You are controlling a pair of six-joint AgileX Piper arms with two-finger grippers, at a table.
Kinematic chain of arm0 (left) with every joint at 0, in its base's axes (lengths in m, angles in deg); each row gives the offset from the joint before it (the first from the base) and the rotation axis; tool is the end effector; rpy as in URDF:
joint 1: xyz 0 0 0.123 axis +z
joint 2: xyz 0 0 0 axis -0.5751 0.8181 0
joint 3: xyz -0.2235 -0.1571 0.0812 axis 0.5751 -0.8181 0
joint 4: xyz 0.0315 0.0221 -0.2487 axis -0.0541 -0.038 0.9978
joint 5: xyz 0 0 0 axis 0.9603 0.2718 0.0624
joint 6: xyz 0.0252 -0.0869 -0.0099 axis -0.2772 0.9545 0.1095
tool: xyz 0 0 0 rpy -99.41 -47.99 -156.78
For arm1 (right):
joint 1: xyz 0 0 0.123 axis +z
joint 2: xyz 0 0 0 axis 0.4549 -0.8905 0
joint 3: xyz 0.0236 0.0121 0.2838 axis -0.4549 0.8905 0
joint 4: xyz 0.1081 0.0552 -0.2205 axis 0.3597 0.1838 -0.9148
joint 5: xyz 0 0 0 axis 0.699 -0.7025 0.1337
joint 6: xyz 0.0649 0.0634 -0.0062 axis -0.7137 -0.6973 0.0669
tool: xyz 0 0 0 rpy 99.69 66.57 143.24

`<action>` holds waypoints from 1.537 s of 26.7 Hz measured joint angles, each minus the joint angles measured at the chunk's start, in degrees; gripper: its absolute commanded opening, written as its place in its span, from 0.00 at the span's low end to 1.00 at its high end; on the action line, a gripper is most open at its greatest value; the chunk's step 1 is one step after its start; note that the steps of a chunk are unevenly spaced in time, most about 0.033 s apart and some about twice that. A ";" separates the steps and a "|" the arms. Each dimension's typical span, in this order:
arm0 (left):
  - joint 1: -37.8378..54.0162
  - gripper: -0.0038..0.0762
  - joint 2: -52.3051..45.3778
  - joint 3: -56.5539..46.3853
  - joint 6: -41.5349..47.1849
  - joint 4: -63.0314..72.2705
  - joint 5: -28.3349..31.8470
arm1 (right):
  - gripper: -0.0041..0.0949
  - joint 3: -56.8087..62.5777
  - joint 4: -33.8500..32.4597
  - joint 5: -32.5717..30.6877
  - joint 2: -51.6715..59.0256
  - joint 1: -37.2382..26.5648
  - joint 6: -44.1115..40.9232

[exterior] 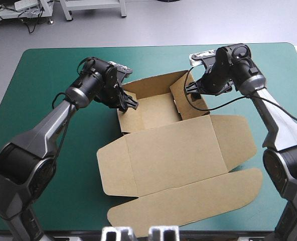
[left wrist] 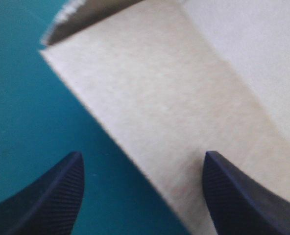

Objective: Fold the box

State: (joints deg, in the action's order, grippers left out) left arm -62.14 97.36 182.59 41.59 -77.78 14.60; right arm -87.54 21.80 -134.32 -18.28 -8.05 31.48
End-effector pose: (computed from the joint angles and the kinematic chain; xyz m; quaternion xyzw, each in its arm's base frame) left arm 0.3572 -0.1705 0.3156 0.2111 0.9621 0.0155 0.1721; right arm 0.3748 0.1331 0.3355 -0.1645 0.9671 0.0518 0.1872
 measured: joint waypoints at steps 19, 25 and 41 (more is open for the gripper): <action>0.00 0.04 -27.88 -1.89 -8.12 0.91 -1.41 | 0.77 -0.04 5.07 -0.60 8.27 0.00 6.84; 0.00 0.04 -44.08 -13.06 -9.11 4.05 -1.42 | 0.77 -0.04 5.20 -0.67 7.06 0.00 8.74; 0.00 0.04 -59.41 -47.03 -2.37 4.48 -1.47 | 0.13 -0.58 4.99 4.98 -12.73 -0.06 10.88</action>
State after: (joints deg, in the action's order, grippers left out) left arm -62.14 37.95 135.56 39.22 -73.30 13.13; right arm -88.12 26.79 -129.35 -31.01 -8.12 42.36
